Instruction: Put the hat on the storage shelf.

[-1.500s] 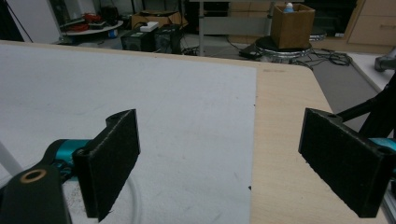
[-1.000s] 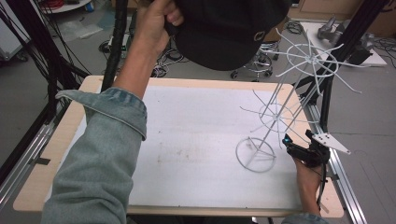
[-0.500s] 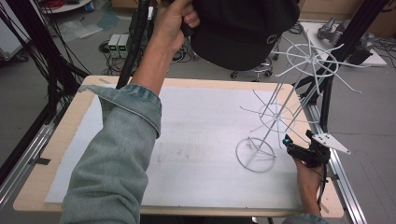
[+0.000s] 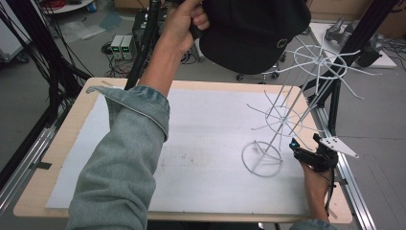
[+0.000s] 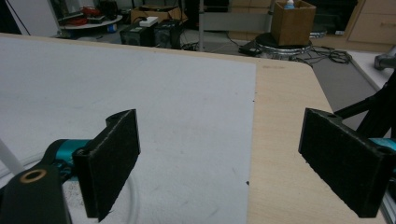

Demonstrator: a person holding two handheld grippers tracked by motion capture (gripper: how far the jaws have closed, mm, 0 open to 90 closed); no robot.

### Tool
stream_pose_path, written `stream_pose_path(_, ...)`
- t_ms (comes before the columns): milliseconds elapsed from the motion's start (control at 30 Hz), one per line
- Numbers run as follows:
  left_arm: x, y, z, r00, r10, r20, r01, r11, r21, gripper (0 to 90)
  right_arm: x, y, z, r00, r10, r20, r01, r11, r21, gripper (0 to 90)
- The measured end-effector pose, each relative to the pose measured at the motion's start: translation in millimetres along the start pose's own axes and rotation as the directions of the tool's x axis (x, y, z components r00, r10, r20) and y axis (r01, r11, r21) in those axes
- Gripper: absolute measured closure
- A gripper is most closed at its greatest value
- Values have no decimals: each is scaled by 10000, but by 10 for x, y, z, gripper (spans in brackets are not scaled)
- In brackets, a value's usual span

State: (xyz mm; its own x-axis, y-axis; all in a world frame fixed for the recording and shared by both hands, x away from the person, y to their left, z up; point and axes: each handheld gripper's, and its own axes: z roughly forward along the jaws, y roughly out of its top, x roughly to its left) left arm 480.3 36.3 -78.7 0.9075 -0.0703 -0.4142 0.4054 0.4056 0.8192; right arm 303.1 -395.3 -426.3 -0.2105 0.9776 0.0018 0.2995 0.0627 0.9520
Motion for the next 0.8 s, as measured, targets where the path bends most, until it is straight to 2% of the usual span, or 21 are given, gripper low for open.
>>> stream_pose_path(133, 5, -26, 62, 9997, -116, 227, 114, 9999, 108, 851, -3, -1, 0, 10000, 9, 15, -10, 10000, 30, 118)
stream_pose_path(333, 63, -85, 100, 9988, -458, 144, 451, 9977, 501, 850, -5, 1, -4, 10000, -8, 23, 8, 10000, -11, 118)
stream_pose_path(433, 73, -88, 77, 9989, -449, 131, 440, 9973, 594, 850, -6, -1, -4, 10000, 0, 18, 0, 10000, 1, 118)
stream_pose_path(633, 42, -42, -9, 9990, 100, -433, -44, 9919, 1270, 844, -2, -3, 2, 10000, 24, 7, -24, 10000, 51, 118)
stream_pose_path(800, 10, -15, -97, 9949, 483, -881, -303, 9804, 1947, 837, -1, -2, 3, 10000, 5, 19, -5, 10000, 42, 118)
